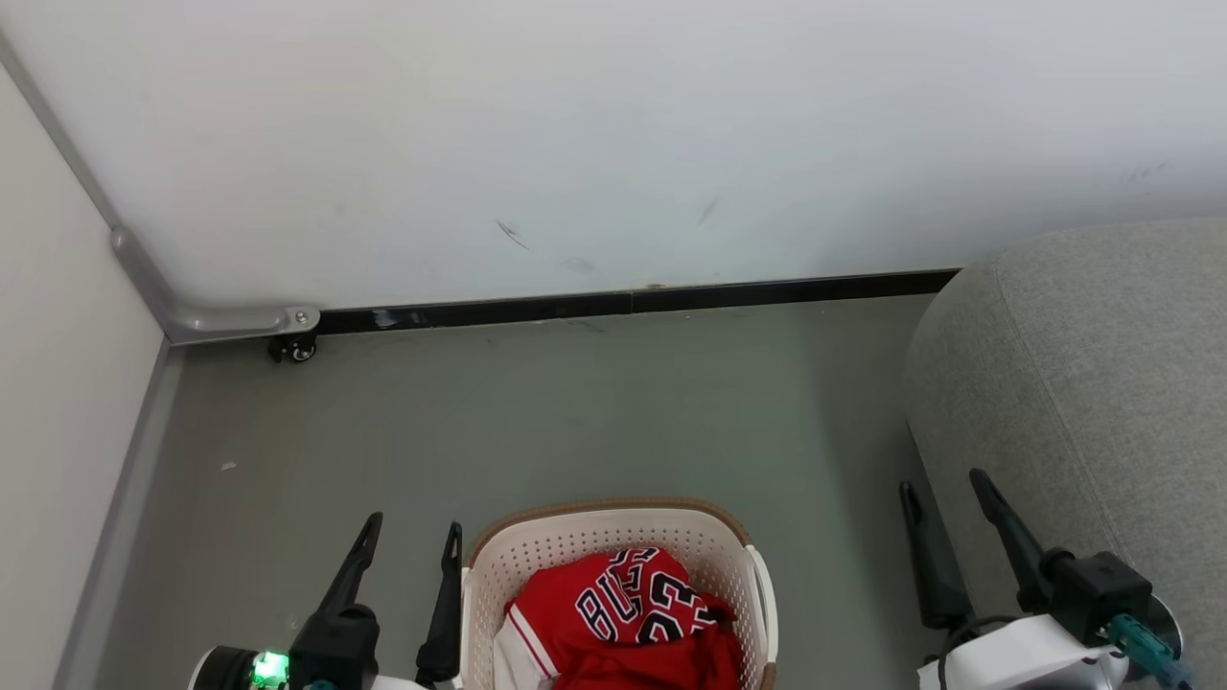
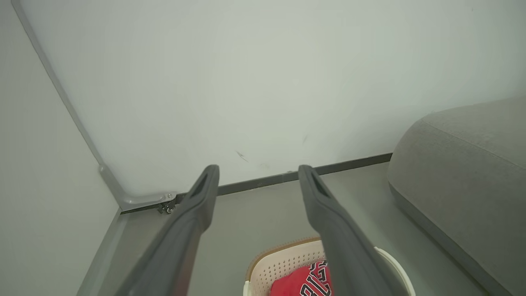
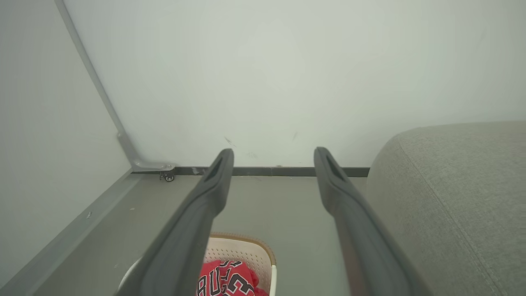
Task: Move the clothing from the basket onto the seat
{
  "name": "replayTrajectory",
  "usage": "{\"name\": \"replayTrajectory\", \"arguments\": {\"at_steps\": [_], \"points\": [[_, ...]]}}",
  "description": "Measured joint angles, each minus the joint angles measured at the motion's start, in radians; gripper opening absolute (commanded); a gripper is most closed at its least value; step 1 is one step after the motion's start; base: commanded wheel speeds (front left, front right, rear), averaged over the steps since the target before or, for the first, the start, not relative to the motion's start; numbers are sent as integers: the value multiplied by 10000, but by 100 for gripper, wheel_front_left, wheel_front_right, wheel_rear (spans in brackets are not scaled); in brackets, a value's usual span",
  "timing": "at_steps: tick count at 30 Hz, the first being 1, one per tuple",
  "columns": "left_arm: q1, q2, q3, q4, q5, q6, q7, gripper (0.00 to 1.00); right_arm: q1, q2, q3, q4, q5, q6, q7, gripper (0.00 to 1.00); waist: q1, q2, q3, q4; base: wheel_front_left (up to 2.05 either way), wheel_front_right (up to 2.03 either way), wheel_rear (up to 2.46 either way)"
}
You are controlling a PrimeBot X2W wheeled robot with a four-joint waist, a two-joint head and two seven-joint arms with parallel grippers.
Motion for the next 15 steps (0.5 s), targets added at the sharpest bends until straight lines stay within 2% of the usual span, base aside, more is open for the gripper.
{"name": "replayTrajectory", "arguments": {"at_steps": [8, 15], "points": [[-279, 90, -458, 393, 267, -389, 0, 100, -50, 0, 98, -176, -171, 0, -81, 100, -1, 0, 215, -74, 0, 0, 0], [-768, 136, -823, 930, 439, -704, 0, 100, -81, 4, -339, -372, -230, 0, -123, 100, 0, 0, 508, -190, 0, 0, 0]]}}
